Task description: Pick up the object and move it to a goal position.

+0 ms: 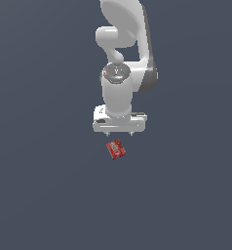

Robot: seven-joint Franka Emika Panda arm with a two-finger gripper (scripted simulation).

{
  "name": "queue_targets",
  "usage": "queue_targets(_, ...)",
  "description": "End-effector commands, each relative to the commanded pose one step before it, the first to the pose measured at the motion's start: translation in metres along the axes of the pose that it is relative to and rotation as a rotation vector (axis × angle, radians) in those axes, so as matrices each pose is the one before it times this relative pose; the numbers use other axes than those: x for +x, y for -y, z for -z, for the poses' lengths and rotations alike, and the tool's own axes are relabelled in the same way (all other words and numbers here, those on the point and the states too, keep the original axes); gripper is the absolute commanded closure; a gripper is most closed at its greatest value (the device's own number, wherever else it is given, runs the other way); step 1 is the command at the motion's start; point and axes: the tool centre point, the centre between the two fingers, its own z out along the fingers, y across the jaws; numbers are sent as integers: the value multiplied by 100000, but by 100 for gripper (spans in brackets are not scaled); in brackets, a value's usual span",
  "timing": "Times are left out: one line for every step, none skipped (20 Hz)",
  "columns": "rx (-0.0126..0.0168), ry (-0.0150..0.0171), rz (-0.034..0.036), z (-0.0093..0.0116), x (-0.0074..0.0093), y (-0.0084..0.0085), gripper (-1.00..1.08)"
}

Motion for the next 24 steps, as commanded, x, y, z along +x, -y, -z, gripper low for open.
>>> queue_targets(0,0,0,0,0,-1,-92)
queue_targets(-24,-64,70,25,15,-6,-92)
queue_targets(-51,-144,156,50,52,-52,-92)
queue_targets(-91,-253,275,91,82,-74,-92)
queue_targets(-129,-353,387,127,113,-102,-92)
queue_targets(-166,-445,492,159,144,-133,-92)
queue_targets(-206,-537,600,191,173,-161,-92)
queue_targets(-211,-533,606,189,170,-160,-92)
queue_targets(-173,-421,491,146,136,-133,-92)
queue_targets(-134,-316,380,108,101,-100,-92)
queue_targets(-92,-211,266,69,68,-70,-92)
queue_targets(-51,-111,152,33,36,-38,-92)
queue_targets(0,0,0,-9,8,-32,-92)
queue_targets(0,0,0,19,-32,76,-92)
queue_targets(68,146,-214,-49,-24,8,-92)
queue_targets(20,24,-93,8,-9,15,-92)
queue_targets(0,0,0,-10,3,-30,-92)
queue_targets(-37,-17,225,-35,4,11,-92)
queue_targets(-53,-9,348,-77,4,-15,-92)
queue_targets(-72,0,502,-119,1,-19,-92)
queue_targets(-90,10,656,-161,-2,-21,-92)
queue_targets(-108,18,810,-203,-6,-25,-92)
queue_targets(-125,26,966,-243,-9,-27,-92)
queue_targets(-140,32,1115,-281,-12,-30,-92)
